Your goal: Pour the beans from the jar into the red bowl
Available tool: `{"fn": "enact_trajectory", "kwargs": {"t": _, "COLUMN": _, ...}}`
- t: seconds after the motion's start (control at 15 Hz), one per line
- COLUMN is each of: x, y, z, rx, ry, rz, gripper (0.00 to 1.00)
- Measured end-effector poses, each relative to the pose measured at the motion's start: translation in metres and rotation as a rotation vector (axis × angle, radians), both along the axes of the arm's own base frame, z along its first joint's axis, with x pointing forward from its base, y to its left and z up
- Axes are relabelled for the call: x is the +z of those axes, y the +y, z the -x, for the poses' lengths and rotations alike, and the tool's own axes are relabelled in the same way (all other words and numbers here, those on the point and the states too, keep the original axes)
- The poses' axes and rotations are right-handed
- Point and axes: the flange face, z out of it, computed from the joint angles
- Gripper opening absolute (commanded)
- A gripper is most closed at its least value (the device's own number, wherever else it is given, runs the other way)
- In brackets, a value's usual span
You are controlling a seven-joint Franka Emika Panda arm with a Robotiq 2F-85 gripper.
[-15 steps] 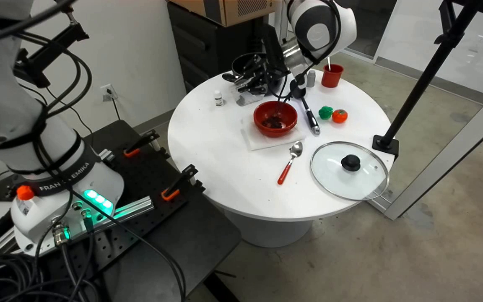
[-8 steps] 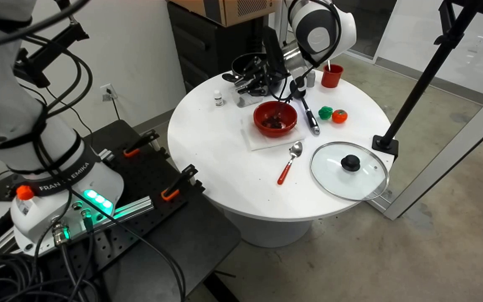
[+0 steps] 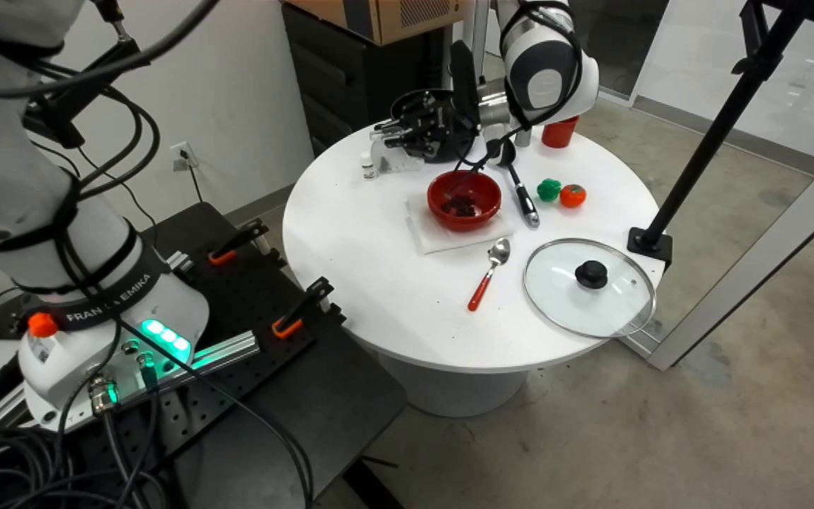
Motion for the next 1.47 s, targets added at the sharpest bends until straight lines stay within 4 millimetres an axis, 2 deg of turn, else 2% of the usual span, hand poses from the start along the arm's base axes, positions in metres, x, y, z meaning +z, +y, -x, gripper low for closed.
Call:
{"fn": "enact_trajectory", "kwargs": {"t": 0.33, "x": 0.008, "y": -0.029, "z": -0.026, "rx": -0.194, "ry": 0.022, "rz": -0.069, "gripper": 0.06}}
{"fn": "enact_trajectory", "kwargs": {"t": 0.6, "x": 0.008, "y": -0.046, "z": -0.038, "rx": -0.292, "ry": 0.113, "rz": -0.116, "gripper": 0.06}}
{"fn": "enact_trajectory", "kwargs": {"t": 1.0, "x": -0.014, "y": -0.060, "z": -0.046, "rx": -0.380, "ry": 0.314, "rz": -0.223, "gripper": 0.06}}
{"fn": "enact_trajectory", "kwargs": {"t": 1.47, "x": -0.046, "y": -0.086, "z": -0.049, "rx": -0.453, "ry": 0.541, "rz": -0.360, "gripper": 0.06}}
